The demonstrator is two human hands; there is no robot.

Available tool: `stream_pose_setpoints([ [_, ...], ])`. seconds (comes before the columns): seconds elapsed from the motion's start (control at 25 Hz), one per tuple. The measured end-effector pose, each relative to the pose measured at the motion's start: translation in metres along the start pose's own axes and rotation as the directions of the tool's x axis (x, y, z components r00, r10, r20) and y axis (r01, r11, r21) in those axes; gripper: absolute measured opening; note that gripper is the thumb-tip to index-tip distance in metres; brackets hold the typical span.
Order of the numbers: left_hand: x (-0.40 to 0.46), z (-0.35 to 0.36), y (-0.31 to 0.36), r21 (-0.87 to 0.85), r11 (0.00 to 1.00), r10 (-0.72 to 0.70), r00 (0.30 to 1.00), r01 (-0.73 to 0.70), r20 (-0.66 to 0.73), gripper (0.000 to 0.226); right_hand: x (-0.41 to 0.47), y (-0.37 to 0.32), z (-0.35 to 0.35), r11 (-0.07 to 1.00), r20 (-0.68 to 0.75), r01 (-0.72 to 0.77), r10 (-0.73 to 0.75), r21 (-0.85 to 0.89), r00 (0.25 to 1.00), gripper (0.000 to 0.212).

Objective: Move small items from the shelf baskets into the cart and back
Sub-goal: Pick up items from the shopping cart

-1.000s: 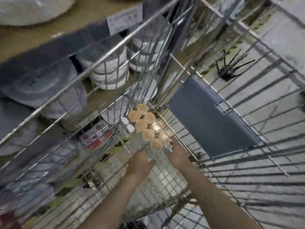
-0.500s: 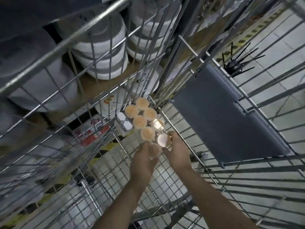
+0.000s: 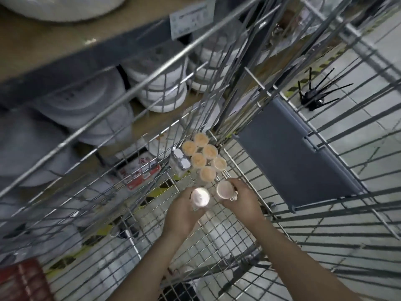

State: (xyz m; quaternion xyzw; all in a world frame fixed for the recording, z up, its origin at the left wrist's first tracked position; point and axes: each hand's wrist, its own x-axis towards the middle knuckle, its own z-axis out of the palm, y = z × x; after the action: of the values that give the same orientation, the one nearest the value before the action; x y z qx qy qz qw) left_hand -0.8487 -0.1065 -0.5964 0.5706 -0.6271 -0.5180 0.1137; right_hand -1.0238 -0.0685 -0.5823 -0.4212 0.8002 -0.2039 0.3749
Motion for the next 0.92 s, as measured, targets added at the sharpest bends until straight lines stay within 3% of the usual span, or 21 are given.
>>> stream_pose_setpoints([
  [0.16, -0.057, -0.056, 0.029, -0.128, 0.992, -0.026, 0.999, 0.022, -0.030, 0.045, -0.059, -0.056, -0.016, 0.987, 0.018, -0.021, 0.018, 0.159, 1.000, 0.047],
  [0.36, -0.159, -0.147, 0.048, -0.218, 0.976, -0.042, 0.996, 0.024, -0.080, 0.049, -0.167, -0.136, -0.025, 0.953, 0.047, 0.075, -0.093, 0.294, 0.995, 0.042],
  [0.6, -0.367, -0.268, 0.024, -0.404, 0.913, -0.054, 0.960, -0.064, -0.275, 0.040, -0.333, -0.241, 0.023, 0.858, 0.046, 0.203, -0.254, 0.471, 0.966, 0.043],
  [0.8, -0.552, -0.339, -0.043, -0.497, 0.860, -0.196, 0.826, -0.113, -0.528, 0.034, -0.471, -0.316, 0.104, 0.790, 0.228, 0.267, -0.451, 0.552, 0.863, 0.032],
  [0.92, -0.657, -0.376, -0.091, -0.562, 0.810, -0.329, 0.664, -0.166, -0.671, 0.025, -0.545, -0.360, 0.158, 0.759, 0.320, 0.322, -0.562, 0.566, 0.763, 0.031],
])
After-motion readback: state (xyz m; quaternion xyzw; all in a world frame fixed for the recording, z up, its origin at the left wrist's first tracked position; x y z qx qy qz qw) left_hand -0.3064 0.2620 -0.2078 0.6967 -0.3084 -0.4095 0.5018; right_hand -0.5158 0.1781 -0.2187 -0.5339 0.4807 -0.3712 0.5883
